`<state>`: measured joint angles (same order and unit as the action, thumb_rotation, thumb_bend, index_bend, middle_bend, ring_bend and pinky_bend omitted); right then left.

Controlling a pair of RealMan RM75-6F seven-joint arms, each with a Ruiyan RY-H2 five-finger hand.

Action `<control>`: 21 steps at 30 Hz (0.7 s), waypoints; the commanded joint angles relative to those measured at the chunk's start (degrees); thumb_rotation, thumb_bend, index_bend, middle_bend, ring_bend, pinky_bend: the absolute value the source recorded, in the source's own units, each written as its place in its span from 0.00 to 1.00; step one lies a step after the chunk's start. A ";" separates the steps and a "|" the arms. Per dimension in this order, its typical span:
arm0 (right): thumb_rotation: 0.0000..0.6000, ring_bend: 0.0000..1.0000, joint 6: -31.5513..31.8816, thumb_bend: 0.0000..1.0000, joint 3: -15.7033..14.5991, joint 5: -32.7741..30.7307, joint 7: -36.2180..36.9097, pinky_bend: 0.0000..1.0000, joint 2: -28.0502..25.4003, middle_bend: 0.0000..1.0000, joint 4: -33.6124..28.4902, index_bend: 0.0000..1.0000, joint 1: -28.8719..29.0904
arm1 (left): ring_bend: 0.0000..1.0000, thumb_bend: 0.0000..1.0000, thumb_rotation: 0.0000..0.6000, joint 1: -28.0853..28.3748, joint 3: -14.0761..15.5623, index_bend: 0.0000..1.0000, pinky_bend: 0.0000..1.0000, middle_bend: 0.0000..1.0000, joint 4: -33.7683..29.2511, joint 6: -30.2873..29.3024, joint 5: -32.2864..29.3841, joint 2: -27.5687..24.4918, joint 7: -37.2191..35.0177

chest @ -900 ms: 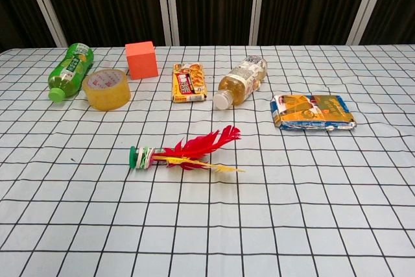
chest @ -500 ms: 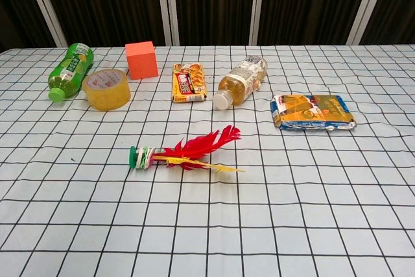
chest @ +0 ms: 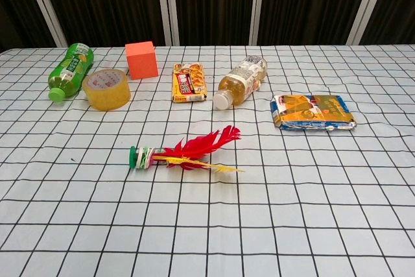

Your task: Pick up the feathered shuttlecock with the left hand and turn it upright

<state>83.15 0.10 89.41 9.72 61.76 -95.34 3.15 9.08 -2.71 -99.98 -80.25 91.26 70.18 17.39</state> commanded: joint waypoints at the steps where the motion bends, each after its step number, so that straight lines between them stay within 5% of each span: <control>1: 1.00 0.00 -0.03 0.34 0.08 -0.24 0.33 0.00 -0.07 0.00 0.01 0.00 -0.01 | 0.00 0.27 1.00 6.25 -4.23 0.27 0.00 0.00 -4.95 7.22 -4.62 5.55 10.61; 9: 1.00 0.00 -0.20 0.34 0.16 -0.48 1.13 0.00 -0.27 0.00 -0.09 0.00 0.04 | 0.00 0.30 1.00 13.96 -8.37 0.34 0.00 0.01 -5.51 13.58 -14.39 17.64 26.35; 21: 1.00 0.00 -0.43 0.34 0.29 -0.83 2.30 0.00 -0.45 0.00 -0.24 0.00 0.12 | 0.00 0.37 1.00 22.40 -9.99 0.44 0.00 0.03 2.93 16.56 -25.06 34.22 38.27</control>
<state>82.75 0.39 88.60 11.99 61.30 -95.59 3.27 29.53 -12.09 -99.38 -64.25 68.23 101.63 53.75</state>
